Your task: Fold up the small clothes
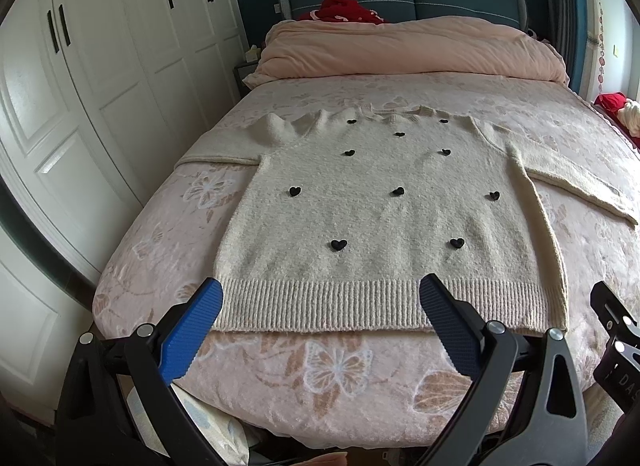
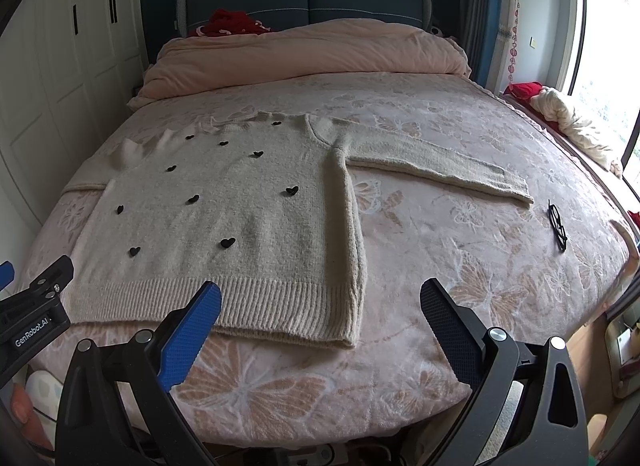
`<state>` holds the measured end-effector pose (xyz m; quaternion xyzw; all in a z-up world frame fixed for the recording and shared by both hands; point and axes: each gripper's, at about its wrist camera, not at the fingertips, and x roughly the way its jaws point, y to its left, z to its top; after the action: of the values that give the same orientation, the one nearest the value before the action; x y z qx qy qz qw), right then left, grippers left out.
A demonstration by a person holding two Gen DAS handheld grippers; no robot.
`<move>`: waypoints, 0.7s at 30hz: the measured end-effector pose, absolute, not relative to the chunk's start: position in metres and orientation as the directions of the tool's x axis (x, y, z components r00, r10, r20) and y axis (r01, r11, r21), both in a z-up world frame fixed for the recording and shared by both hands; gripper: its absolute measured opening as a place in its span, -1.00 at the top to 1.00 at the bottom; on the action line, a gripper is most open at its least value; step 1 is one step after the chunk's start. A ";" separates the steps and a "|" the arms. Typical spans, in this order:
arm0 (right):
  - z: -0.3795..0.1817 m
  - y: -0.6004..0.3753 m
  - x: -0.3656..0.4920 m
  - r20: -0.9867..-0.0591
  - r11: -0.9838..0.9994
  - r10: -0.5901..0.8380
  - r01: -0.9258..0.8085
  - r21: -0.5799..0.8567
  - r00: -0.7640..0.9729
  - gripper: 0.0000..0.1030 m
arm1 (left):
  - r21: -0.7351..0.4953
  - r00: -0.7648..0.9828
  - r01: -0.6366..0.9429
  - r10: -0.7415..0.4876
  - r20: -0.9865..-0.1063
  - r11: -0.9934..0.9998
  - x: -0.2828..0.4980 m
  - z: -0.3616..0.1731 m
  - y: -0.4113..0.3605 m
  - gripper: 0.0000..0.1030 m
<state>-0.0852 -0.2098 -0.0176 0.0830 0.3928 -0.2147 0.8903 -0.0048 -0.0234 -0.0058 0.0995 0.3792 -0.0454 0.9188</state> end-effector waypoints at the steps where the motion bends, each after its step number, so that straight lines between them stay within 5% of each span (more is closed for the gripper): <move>1: -0.019 -0.212 -0.085 -0.737 0.894 -0.314 0.449 -0.017 0.598 -0.90 | 0.151 0.707 0.160 -0.006 -0.708 0.975 -0.004 -0.007 -0.025 -0.87; 17: -0.055 -0.332 -0.062 -0.747 0.848 -0.309 0.526 0.064 0.588 -0.90 | 0.143 0.646 0.190 -0.014 -0.763 0.971 0.037 -0.040 -0.064 -0.88; 21: -0.050 -0.363 -0.055 -0.731 0.805 -0.431 0.591 -0.046 0.529 -0.90 | 0.189 0.644 0.206 0.013 -0.765 0.960 0.050 -0.049 -0.082 -0.87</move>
<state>-0.0550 -0.3631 -0.0496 0.1041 0.3859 -0.2944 0.8681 0.0497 -0.0823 -0.0490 0.1306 0.4187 -0.0537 0.8971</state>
